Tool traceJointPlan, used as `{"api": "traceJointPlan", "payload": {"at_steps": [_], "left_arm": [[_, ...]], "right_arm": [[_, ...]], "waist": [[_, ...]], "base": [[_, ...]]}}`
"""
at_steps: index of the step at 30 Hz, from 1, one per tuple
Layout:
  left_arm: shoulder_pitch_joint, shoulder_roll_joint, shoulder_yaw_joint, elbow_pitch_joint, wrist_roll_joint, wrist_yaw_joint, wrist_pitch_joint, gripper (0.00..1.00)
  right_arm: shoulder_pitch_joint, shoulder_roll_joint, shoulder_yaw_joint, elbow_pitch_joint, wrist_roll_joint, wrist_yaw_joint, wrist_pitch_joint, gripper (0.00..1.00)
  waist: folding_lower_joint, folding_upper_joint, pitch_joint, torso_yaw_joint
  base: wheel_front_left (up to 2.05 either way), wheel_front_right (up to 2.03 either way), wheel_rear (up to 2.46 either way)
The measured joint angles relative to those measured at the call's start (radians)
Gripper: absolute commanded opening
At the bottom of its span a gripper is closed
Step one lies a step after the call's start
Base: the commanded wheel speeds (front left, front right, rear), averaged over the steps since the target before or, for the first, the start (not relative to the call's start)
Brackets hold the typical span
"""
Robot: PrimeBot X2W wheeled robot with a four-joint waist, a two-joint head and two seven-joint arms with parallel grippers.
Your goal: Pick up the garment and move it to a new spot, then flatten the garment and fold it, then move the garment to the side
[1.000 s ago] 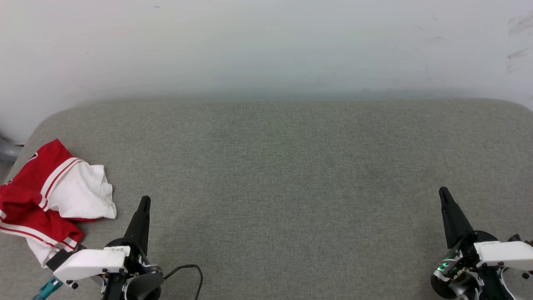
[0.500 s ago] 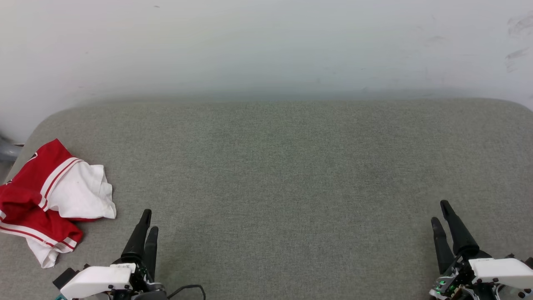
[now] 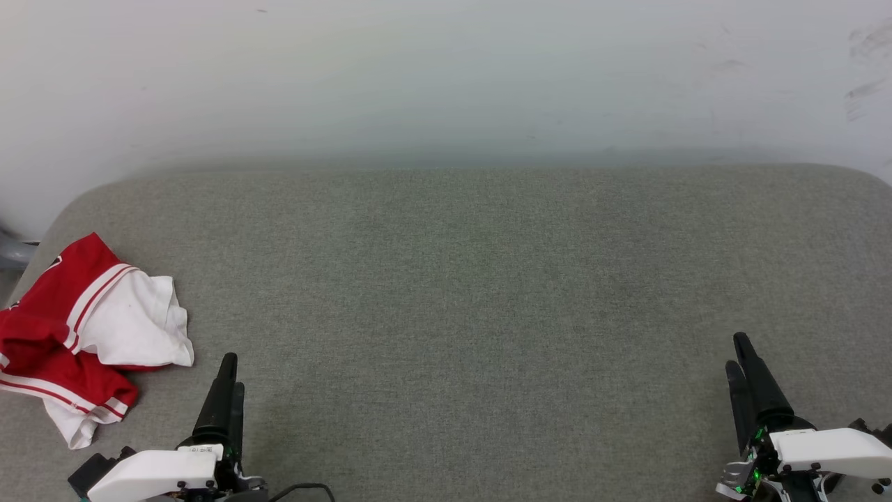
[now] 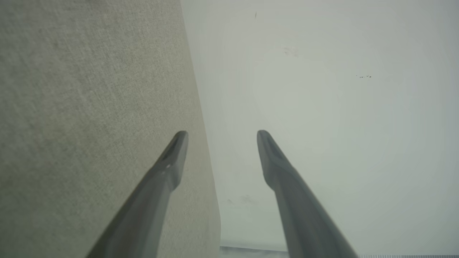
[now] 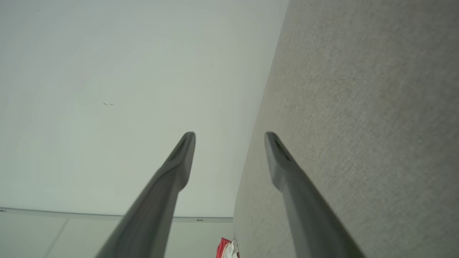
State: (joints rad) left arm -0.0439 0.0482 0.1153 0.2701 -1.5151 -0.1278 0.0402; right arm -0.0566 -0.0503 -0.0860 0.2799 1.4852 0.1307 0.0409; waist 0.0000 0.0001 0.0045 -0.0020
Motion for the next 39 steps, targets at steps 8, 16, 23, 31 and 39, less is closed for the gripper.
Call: {"api": "traceJointPlan", "payload": {"at_steps": [8,16,23,31,39], "left_arm": [[0.009,0.000,0.032,-0.029,0.137,0.000,-0.034,1.00],[0.021,0.000,0.011,-0.089,0.300,0.000,-0.065,1.00],[0.039,0.000,-0.022,-0.155,0.444,0.000,-0.090,1.00],[0.056,0.000,-0.056,-0.208,0.633,0.000,-0.116,1.00],[0.061,0.000,-0.101,-0.258,0.796,0.000,-0.142,1.00]], "right_arm": [[-0.001,0.000,-0.012,-0.023,-0.191,0.000,-0.034,1.00],[-0.002,0.000,0.015,-0.085,-0.450,0.000,-0.064,1.00],[-0.001,0.001,0.011,-0.127,-0.629,0.000,-0.090,1.00],[0.002,0.001,0.013,-0.155,-0.812,0.000,-0.116,1.00],[0.010,0.001,0.030,-0.164,-0.952,0.000,-0.140,1.00]], "waist": [[0.0000,0.0000,0.001,0.000],[0.0001,0.0000,0.003,0.000],[0.0001,0.0000,0.004,0.000],[0.0001,0.0000,0.004,0.000],[0.0000,0.0000,0.008,-0.003]], "base": [[0.00,0.00,0.00],[0.00,0.00,0.00],[0.00,0.00,0.00],[0.00,0.00,0.00],[0.00,0.00,0.00]]}}
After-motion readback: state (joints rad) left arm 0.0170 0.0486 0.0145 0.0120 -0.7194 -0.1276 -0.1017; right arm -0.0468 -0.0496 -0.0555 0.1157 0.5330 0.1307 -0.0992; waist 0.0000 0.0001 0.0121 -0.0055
